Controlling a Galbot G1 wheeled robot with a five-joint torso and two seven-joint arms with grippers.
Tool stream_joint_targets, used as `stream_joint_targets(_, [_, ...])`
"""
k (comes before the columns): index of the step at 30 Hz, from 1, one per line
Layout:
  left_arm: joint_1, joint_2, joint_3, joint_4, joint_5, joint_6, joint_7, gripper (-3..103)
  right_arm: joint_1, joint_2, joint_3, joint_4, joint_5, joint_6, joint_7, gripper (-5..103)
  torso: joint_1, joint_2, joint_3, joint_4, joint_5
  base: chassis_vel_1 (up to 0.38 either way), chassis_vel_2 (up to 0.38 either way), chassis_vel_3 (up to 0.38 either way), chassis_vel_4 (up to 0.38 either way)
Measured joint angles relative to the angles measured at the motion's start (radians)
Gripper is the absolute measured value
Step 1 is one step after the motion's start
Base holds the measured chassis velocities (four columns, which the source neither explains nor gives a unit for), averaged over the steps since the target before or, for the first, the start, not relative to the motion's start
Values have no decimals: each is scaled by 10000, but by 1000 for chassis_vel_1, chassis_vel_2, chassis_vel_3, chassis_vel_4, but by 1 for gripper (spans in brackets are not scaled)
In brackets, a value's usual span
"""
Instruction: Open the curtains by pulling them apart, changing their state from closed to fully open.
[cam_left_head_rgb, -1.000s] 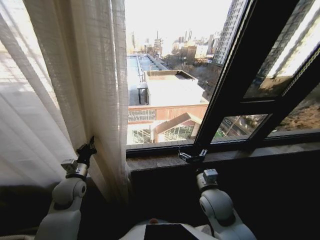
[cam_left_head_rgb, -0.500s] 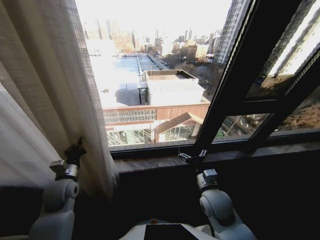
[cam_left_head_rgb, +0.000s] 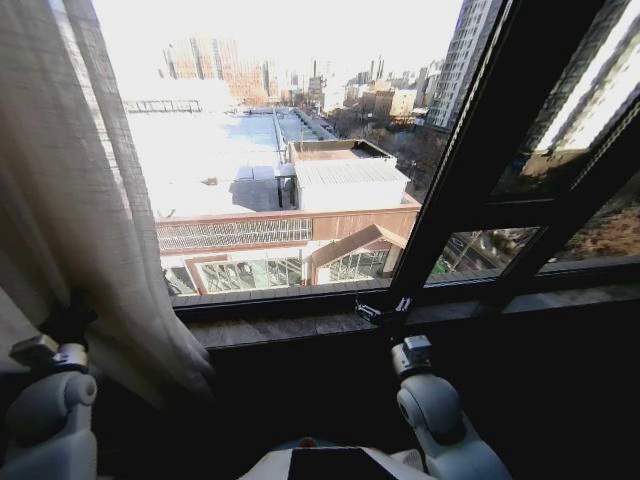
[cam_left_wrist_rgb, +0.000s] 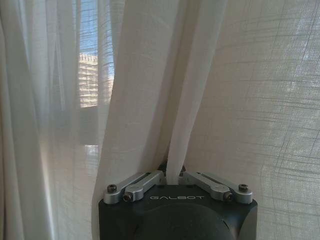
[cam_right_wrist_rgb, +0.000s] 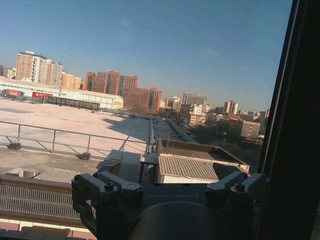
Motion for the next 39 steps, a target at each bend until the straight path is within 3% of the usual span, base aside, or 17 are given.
stream_joint_targets(4, [-572, 323, -82, 594, 216, 590, -2322, 0, -43, -55, 119, -81, 201, 22, -4, 100, 1, -1, 0, -2, 1, 0, 0, 0, 0])
stream_joint_targets(5, [-572, 323, -82, 594, 216, 590, -2322, 0, -43, -55, 119, -81, 201, 22, -4, 100, 1, -1, 0, -2, 1, 0, 0, 0, 0])
stream_joint_targets(8, [-1127, 626, 342, 932, 228, 1084, -4711, -3, -80, -33, 132, -168, 241, 91, -7, 100, 2, -1, 0, -1, 0, 0, 0, 0, 0])
stream_joint_targets(9, [-1127, 626, 342, 932, 228, 1084, -4711, -3, -80, -33, 132, -168, 241, 91, -7, 100, 2, -1, 0, -1, 0, 0, 0, 0, 0])
stream_joint_targets(12, [-1683, 776, 564, 1324, 154, 1323, -6171, 7, -86, -27, 198, -236, 265, 147, -9, 100, 2, -1, 0, -3, 0, 0, 0, 0, 0])
stream_joint_targets(13, [-1683, 776, 564, 1324, 154, 1323, -6171, 7, -86, -27, 198, -236, 265, 147, -9, 100, 2, -1, 0, -3, 0, 0, 0, 0, 0])
stream_joint_targets(16, [-1853, 862, 624, 1531, 163, 1404, -6560, 24, -83, -70, 281, -277, 298, 158, -8, 100, 3, -1, 1, -3, 1, 0, 0, 0, 0])
stream_joint_targets(17, [-1738, 859, 699, 1462, 187, 1395, -6435, 29, -68, -82, 294, -299, 305, 159, -8, 100, 3, -1, 1, -3, 2, 0, 0, 0, 0])
stream_joint_targets(19, [-1604, 829, 762, 1328, 204, 1371, -6244, 29, -54, -82, 294, -315, 306, 159, -8, 100, 3, -1, 1, -2, 1, 0, 0, 0, 0])
stream_joint_targets(22, [-646, 313, 1156, 33, 368, 1405, -5085, 45, 39, -1, 161, -380, 293, 160, -6, 100, 2, 0, 0, -1, 3, 0, 0, 0, 0])
stream_joint_targets(23, [-646, 313, 1156, 33, 368, 1405, -5085, 45, 39, -1, 161, -380, 293, 160, -6, 100, 2, 0, 0, -1, 3, 0, 0, 0, 0])
stream_joint_targets(28, [557, -841, 2063, -1992, 890, 1935, -4552, 67, 152, 119, 5, -409, 244, 158, -5, 100, 1, 0, 0, 0, 4, 0, 0, 0, 0])
stream_joint_targets(32, [887, -1198, 2610, -2881, 1070, 2024, -4024, 78, 171, 140, 6, -431, 234, 153, -5, 100, 2, 0, 0, -1, 6, 0, 0, 0, 0])
stream_joint_targets(34, [1016, -1336, 2913, -3212, 1122, 1684, -2416, 89, 159, 175, 29, -440, 239, 141, 6, 100, 2, 0, 0, -3, 6, 0, 0, 0, 0])
stream_joint_targets(36, [1058, -1394, 3035, -3085, 1310, 876, -865, 93, 168, 214, 43, -417, 394, 8, 65, 100, 2, 0, 0, -4, 5, 0, 0, 0, 0])
stream_joint_targets(37, [1058, -1394, 3035, -3085, 1310, 876, -865, 93, 168, 214, 43, -417, 394, 8, 65, 100, 2, 0, 0, -4, 5, 0, 0, 0, 0])
stream_joint_targets(39, [1030, -1391, 3048, -2685, 1514, -108, 955, 99, 222, 222, 122, -326, 678, -110, 131, 100, 2, 0, 0, -3, 4, 0, 0, 0, 0])
